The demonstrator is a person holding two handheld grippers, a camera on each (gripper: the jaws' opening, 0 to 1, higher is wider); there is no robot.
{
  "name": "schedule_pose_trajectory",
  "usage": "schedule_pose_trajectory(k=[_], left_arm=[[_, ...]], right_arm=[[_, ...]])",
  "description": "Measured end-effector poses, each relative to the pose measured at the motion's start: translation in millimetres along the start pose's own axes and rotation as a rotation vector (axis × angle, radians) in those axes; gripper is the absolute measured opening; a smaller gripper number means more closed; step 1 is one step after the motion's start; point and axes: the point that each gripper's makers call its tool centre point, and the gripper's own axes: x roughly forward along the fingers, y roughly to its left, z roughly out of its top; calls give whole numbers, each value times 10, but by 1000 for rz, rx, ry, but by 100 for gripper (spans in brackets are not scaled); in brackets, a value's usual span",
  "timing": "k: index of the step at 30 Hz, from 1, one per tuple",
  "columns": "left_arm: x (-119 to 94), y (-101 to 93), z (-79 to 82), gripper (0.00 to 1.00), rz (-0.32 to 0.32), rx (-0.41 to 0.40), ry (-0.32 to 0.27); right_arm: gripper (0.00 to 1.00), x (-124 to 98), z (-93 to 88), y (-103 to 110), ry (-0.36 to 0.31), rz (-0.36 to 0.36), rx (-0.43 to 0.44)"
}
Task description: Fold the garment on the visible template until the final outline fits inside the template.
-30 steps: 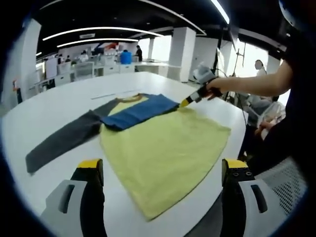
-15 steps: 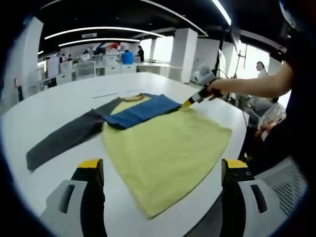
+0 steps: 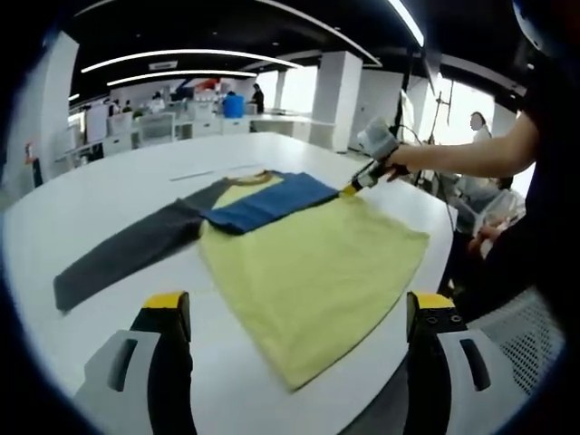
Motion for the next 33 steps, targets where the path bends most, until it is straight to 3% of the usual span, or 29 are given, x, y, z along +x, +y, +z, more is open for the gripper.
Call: schedule_pose_trajectory(k=[3, 9, 17, 23, 27, 30, 33], left_arm=[[-5, -4, 3, 96, 1, -1, -2], [-5, 0, 1, 96, 2, 0, -2], [8, -1, -24, 95, 3, 2, 10], [-3, 1, -31, 94, 10, 0, 12], [-20, 28, -52, 94, 18, -7, 13], [-22, 32, -63, 94, 20, -4, 17], [-21, 31, -54, 94, 20, -5, 12]], right_arm=[[0, -22, 19, -18, -16, 12, 67], [1, -105, 55, 9, -58, 73, 317], [6, -79, 17, 46, -57, 70, 339], [6, -5, -9, 105, -45, 38, 306], [2, 15, 15, 111, -43, 5, 216], [0, -19, -25, 47, -3, -44, 97], [0, -9, -28, 23, -1, -45, 76]])
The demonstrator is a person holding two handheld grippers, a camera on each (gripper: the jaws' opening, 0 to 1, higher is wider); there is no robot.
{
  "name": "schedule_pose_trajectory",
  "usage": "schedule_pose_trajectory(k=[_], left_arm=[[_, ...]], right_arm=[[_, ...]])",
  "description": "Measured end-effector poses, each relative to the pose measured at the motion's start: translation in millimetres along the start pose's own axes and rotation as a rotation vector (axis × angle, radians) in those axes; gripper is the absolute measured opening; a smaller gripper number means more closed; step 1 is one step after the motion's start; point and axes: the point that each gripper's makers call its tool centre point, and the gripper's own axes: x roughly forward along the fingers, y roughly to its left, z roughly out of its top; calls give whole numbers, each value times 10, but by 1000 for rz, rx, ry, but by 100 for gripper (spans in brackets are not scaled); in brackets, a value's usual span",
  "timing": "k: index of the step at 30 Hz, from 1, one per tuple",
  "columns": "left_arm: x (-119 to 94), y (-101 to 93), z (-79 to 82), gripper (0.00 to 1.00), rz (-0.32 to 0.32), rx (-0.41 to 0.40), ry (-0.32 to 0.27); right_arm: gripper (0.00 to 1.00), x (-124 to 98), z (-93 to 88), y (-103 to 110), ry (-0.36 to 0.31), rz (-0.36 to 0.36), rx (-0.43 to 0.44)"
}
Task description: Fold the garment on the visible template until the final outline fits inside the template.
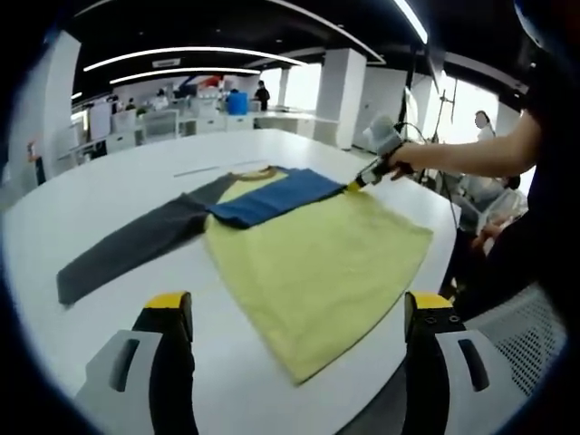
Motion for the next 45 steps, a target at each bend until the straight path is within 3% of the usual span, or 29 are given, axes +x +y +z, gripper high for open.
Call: schedule_pose_trajectory(k=[14, 19, 21, 26, 30, 37, 45], left_arm=[[-25, 68, 19, 94, 18, 5, -8], [-40, 92, 47, 95, 25, 5, -14], [-46, 112, 49, 95, 28, 5, -15], [-51, 137, 70, 96, 31, 11, -14], [-47, 156, 110, 96, 33, 10, -22], [-28, 183, 176, 98, 29, -1, -46], [-63, 259, 247, 99, 36, -11, -66]], right_arm=[[0, -13, -28, -72, -9, 37, 39], [2, -49, -4, -49, -54, 97, 151], [8, -93, 9, -53, -80, 122, 200], [26, -250, 52, -45, -143, 164, 201], [46, -385, 133, 69, -209, 219, 143], [70, -563, 193, 283, -278, 283, 51], [90, -827, 261, 519, -365, 342, -5]])
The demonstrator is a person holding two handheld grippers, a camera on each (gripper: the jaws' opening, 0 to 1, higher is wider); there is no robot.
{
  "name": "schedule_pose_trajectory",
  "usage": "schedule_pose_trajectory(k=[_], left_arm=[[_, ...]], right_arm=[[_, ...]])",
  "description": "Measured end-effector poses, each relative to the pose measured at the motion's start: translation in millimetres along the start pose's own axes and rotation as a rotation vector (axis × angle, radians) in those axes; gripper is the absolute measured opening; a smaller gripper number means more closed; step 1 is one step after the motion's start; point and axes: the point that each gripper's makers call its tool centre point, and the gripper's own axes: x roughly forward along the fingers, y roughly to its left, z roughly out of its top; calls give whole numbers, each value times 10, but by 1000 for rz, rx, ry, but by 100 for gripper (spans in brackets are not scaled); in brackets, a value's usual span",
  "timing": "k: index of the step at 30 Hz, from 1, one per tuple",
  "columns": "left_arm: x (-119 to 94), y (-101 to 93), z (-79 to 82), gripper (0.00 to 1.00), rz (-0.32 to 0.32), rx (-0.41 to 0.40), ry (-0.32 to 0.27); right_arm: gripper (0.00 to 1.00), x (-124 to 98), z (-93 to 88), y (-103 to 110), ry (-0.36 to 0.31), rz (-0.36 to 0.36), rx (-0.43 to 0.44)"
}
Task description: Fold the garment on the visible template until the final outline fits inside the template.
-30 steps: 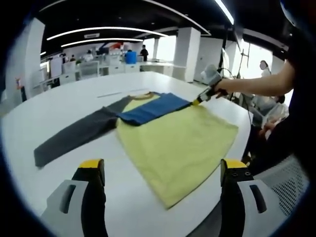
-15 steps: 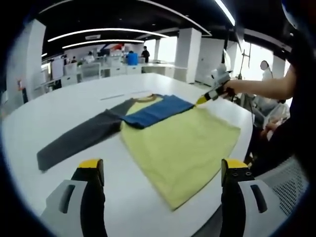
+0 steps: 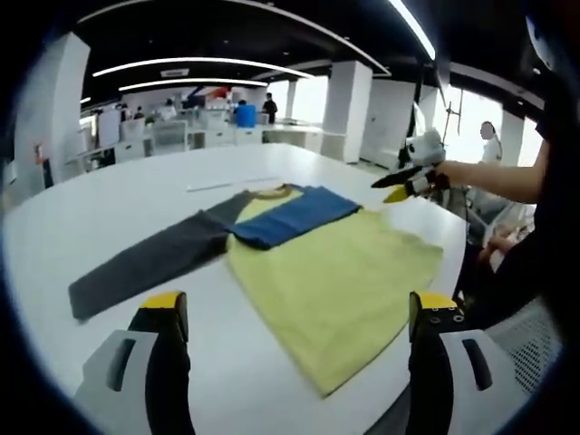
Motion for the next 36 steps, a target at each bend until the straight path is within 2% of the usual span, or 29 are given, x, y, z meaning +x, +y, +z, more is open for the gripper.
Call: schedule_pose_trajectory(k=[6, 10, 18, 20, 22, 28, 29, 32, 35, 36], left_arm=[[-33, 122, 39, 99, 14, -17, -12], [-58, 250, 60, 99, 36, -34, -22], [-143, 588, 181, 99, 129, -27, -58], [-171, 696, 205, 99, 149, -31, -70], [-191, 797, 236, 99, 170, -32, -89], [-224, 1116, 224, 98, 265, -41, -99], [-230, 1172, 223, 98, 284, -61, -107], [-242, 1261, 240, 97, 303, -99, -130], [-248, 1351, 223, 97, 337, -90, -118], [-246, 1390, 214, 97, 346, -98, -118]], right_arm=[[97, -150, 91, 239, -43, 44, -39], [99, -241, 102, 352, -64, 50, -58], [99, -413, 84, 630, -109, 58, -72], [99, -414, 93, 606, -115, 58, -67], [99, -447, 73, 668, -115, 60, -65], [99, -540, 20, 825, -130, 51, -60], [99, -545, 14, 840, -134, 48, -59], [99, -561, -28, 893, -132, 42, -53], [99, -569, -56, 934, -127, 39, -51], [99, -548, -64, 884, -127, 39, -48]])
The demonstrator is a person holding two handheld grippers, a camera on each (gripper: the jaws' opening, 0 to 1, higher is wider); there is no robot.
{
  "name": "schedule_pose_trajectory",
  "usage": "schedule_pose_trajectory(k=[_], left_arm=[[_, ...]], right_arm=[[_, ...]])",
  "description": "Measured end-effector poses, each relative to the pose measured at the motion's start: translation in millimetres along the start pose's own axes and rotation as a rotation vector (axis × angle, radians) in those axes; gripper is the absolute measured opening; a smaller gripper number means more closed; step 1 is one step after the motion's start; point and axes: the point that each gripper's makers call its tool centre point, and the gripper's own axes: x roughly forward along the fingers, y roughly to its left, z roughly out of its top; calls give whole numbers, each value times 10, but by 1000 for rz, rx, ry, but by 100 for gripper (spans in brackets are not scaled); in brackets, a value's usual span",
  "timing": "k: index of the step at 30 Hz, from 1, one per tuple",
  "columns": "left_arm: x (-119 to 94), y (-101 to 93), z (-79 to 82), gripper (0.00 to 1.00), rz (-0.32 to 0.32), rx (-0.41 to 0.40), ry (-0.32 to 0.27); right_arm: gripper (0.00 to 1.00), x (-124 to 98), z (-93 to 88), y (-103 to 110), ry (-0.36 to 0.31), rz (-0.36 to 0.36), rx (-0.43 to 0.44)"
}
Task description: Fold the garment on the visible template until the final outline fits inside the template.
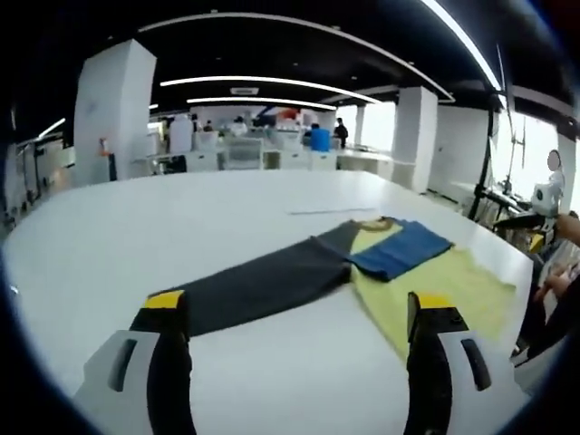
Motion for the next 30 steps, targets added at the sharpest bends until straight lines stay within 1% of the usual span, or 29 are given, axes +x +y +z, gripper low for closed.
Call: schedule_pose_trajectory(k=[3, 7, 8, 9, 10, 12, 13, 14, 15, 16, 17, 18, 20, 23, 26, 27, 28, 30], left_arm=[[31, 100, -29, 95, 29, -22, 3], [86, 295, -76, 93, 85, -46, 6], [94, 394, -87, 91, 125, -58, 3], [98, 414, -86, 89, 131, -63, 0], [109, 504, -86, 88, 161, -103, -16], [114, 623, -100, 86, 201, -145, -27], [109, 709, -118, 85, 231, -140, -25], [110, 755, -132, 83, 246, -129, -23], [110, 826, -167, 82, 271, -150, -18], [119, 856, -181, 81, 275, -178, -24], [131, 891, -209, 79, 281, -236, -28], [131, 929, -243, 77, 294, -260, -20], [148, 1016, -309, 73, 320, -258, -2], [192, 1086, -384, 71, 337, -268, 13], [235, 1175, -481, 65, 362, -291, 34], [240, 1195, -505, 61, 371, -290, 44], [247, 1230, -543, 58, 387, -268, 64], [266, 1260, -586, 51, 397, -270, 79]], right_arm=[[99, -1, -18, 12, 5, -4, 0], [99, -10, -32, 30, 5, -2, 3], [99, -10, -43, 29, 9, -3, 2], [98, -12, -54, 28, 12, -4, 0], [98, -12, -64, 26, 16, -5, -1], [98, -15, -85, 18, 22, -9, 1], [98, -16, -95, 8, 24, -11, 2], [97, -19, -107, -8, 25, -13, 3], [97, -24, -114, -32, 24, -18, 7], [97, -29, -117, -46, 23, -22, 8], [97, -36, -119, -62, 23, -26, 9], [97, -40, -119, -72, 22, -29, 9], [96, -47, -127, -87, 24, -33, 11], [96, -56, -158, -90, 40, -35, 6], [95, -62, -177, -108, 47, -45, 10], [95, -63, -178, -114, 46, -47, 12], [95, -66, -177, -120, 46, -51, 14], [94, -69, -173, -132, 44, -57, 16]])
